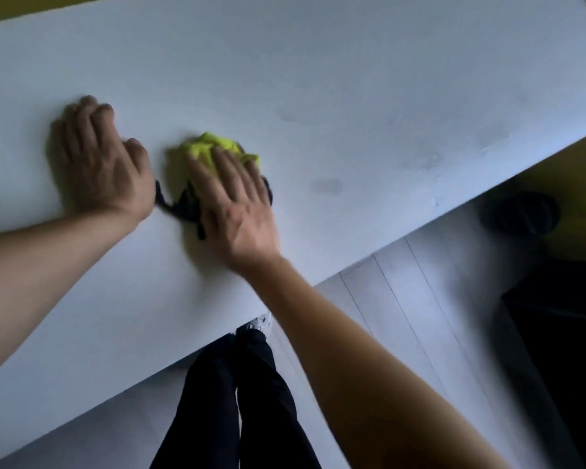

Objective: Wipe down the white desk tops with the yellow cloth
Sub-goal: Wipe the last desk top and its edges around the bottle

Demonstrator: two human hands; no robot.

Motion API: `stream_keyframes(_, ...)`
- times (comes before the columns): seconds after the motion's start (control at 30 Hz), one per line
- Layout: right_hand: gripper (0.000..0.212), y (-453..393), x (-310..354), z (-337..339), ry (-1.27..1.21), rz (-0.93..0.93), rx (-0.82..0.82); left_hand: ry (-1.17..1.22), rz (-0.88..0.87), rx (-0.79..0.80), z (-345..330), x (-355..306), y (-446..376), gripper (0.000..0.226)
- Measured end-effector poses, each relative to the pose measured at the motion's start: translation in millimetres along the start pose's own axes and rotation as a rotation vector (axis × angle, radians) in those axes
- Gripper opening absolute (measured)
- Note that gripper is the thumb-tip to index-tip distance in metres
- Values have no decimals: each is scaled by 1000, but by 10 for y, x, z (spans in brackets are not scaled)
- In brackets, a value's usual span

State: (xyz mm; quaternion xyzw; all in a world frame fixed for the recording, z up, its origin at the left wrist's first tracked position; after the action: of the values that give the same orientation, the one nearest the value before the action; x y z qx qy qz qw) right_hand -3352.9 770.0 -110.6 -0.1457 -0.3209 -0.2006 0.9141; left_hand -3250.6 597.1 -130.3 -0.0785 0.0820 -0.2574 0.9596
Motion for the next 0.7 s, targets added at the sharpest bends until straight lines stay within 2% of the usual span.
stream_keyframes(0.13, 56, 433, 11, 164, 2, 16, 66, -40, -44, 0, 21, -11, 24, 47)
stream_keyframes(0.27, 54, 651, -180, 401, 41, 9, 107, 33, -206, -20, 64, -149, 73, 44)
stream_keyframes(0.47, 59, 727, -407, 592, 60, 28, 80, 163, -351, 70, 91, -988, 393, 53)
stream_keyframes(0.57, 60, 763, -630, 724, 73, 9, 35, 122, -318, 112, 13, -1301, 451, 56)
stream_keyframes(0.7, 61, 798, -1189, 1141, 86, -51, -5, 24, -278, 117, -54, -1393, 421, 60)
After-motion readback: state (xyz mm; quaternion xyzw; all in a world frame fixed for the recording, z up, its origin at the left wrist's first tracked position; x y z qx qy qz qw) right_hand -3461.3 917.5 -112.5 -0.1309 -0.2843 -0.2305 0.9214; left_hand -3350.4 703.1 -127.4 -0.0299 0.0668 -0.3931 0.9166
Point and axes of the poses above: each hand's wrist, its own y-axis away from the middle knuckle, its own z-axis out of the back of the hand, x = y × z, the point moved 1 cm from there along -y, towards the middle knuckle, and after that the axes turned 10 degrees about -y, right-handed, at the moved point
